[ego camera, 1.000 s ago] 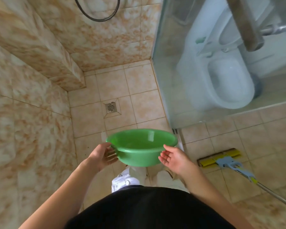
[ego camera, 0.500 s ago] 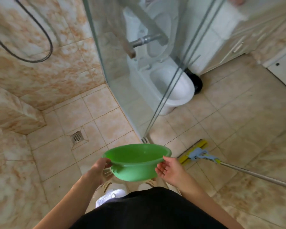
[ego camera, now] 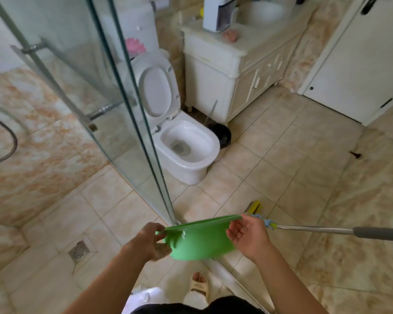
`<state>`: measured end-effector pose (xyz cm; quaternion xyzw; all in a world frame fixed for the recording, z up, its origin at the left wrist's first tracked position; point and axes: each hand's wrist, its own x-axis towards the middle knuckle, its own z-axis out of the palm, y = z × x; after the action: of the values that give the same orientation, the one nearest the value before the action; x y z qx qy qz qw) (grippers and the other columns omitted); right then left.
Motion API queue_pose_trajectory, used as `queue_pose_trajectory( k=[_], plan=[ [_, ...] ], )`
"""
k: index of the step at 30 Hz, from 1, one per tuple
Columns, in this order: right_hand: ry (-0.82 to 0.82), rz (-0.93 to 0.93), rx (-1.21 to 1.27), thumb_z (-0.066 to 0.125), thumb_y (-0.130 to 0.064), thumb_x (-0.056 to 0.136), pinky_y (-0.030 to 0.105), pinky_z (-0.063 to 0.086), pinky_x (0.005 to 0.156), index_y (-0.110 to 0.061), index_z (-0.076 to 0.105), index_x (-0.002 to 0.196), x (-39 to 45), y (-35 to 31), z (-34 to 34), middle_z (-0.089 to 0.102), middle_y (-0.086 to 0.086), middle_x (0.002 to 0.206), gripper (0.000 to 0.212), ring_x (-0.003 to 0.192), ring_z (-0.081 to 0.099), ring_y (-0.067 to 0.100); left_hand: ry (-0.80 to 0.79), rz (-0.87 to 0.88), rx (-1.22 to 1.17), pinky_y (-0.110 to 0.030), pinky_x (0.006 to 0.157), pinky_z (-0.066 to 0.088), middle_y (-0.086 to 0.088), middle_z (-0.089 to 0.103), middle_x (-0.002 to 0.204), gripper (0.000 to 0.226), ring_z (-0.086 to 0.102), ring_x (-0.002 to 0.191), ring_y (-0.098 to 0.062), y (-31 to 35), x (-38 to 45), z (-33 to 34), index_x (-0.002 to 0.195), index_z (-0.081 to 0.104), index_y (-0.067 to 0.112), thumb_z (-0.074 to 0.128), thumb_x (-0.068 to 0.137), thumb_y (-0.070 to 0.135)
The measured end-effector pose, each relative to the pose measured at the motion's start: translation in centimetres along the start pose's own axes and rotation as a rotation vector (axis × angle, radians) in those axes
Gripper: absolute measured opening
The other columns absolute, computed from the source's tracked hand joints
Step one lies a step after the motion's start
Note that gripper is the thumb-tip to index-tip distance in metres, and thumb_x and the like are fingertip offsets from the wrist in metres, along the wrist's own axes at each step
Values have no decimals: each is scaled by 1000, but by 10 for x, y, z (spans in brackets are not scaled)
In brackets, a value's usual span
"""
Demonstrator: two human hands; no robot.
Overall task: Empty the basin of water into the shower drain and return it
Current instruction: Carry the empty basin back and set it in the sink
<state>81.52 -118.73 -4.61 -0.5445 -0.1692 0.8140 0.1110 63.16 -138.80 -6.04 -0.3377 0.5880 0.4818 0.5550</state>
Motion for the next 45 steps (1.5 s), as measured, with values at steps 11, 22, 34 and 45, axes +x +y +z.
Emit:
queue_pose_trajectory(
  k=[11, 22, 34, 45],
  plan=[
    [-6, -268, 203, 57, -19, 87, 37, 52, 69, -2, 62, 95, -26, -87, -9, 58, 10, 74, 19, 68, 56, 23, -201, 207, 173, -41, 79, 48, -11, 47, 81, 13, 46, 71, -24, 86, -27, 116, 84, 52, 6, 52, 90, 18],
    [96, -289, 467, 62, -24, 81, 39, 51, 68, 0, 61, 99, -13, -127, 18, 60, 13, 83, 29, 71, 55, 26, -216, 122, 367, -43, 82, 52, -20, 54, 107, 33, 55, 97, -31, 183, -33, 210, 103, 64, 2, 62, 77, 22],
    [74, -465, 553, 66, -23, 78, 38, 52, 73, -2, 63, 100, -8, -192, 37, 61, 11, 84, 31, 73, 59, 25, -290, 391, 310, -42, 88, 48, -12, 62, 119, 16, 55, 121, -32, 223, -46, 292, 102, 59, 12, 58, 87, 15],
    [-24, -533, 484, 66, -24, 80, 38, 52, 73, -4, 60, 95, -17, -282, -6, 62, 11, 81, 26, 70, 58, 24, -385, 454, 361, -40, 84, 52, -8, 63, 95, 14, 56, 78, -24, 229, -68, 380, 98, 62, 5, 58, 91, 17]
  ],
)
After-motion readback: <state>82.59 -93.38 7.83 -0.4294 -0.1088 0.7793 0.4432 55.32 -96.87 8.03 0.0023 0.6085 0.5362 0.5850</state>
